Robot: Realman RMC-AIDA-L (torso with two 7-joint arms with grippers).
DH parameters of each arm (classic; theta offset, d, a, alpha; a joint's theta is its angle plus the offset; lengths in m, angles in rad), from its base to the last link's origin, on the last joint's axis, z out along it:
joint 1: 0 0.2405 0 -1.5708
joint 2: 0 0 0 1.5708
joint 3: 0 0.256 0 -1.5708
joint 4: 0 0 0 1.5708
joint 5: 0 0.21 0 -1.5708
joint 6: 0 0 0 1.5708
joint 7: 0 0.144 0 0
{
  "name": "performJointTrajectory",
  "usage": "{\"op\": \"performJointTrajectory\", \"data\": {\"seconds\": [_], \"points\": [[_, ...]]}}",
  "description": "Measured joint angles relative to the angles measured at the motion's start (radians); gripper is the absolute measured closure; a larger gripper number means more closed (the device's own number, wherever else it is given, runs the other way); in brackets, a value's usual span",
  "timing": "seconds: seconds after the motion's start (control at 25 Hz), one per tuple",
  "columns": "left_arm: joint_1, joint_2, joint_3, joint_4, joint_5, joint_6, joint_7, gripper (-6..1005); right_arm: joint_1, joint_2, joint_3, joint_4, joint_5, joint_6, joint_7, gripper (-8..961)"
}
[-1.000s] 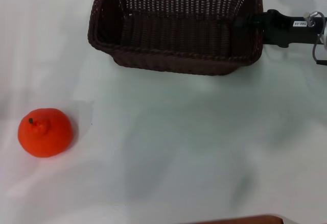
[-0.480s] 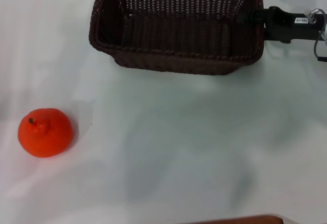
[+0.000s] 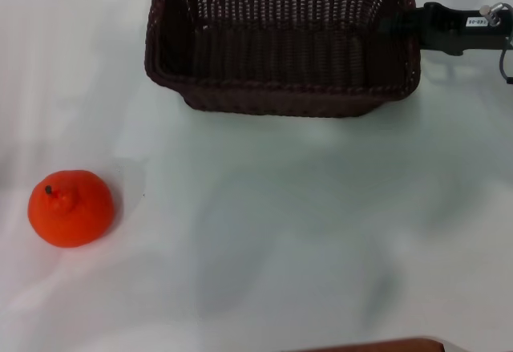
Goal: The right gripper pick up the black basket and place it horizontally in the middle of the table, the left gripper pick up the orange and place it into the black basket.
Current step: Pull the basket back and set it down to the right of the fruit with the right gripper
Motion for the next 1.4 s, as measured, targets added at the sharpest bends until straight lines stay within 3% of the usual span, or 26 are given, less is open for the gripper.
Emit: {"op": "performJointTrajectory", "data": {"seconds": [0.12, 0.32, 0.76, 1.08, 1.32, 1.4], "points": [[0.0, -0.002, 0.0, 0.001, 0.0, 0.0, 0.0, 140, 0.005, -0.006, -0.021, 0.0, 0.0, -0.002, -0.002, 487], [0.0, -0.003, 0.0, 0.003, 0.0, 0.0, 0.0, 141, 0.008, -0.011, -0.031, 0.0, -0.001, -0.002, -0.012, 577], [-0.005, -0.003, 0.0, 0.003, 0.0, 0.0, 0.0, 141, 0.01, -0.021, -0.027, 0.0, 0.003, 0.002, -0.005, 669], [-0.006, -0.001, 0.0, 0.003, 0.0, 0.009, 0.0, 140, 0.01, -0.02, -0.016, 0.01, 0.006, 0.001, 0.007, 578], [-0.006, -0.001, 0.005, -0.002, 0.005, 0.012, -0.001, 140, -0.02, -0.023, -0.011, 0.004, 0.07, 0.021, 0.021, 326], [0.013, 0.008, 0.076, -0.044, 0.021, 0.011, -0.009, 140, -0.046, -0.034, -0.005, -0.009, 0.134, 0.032, 0.016, 246]]}}
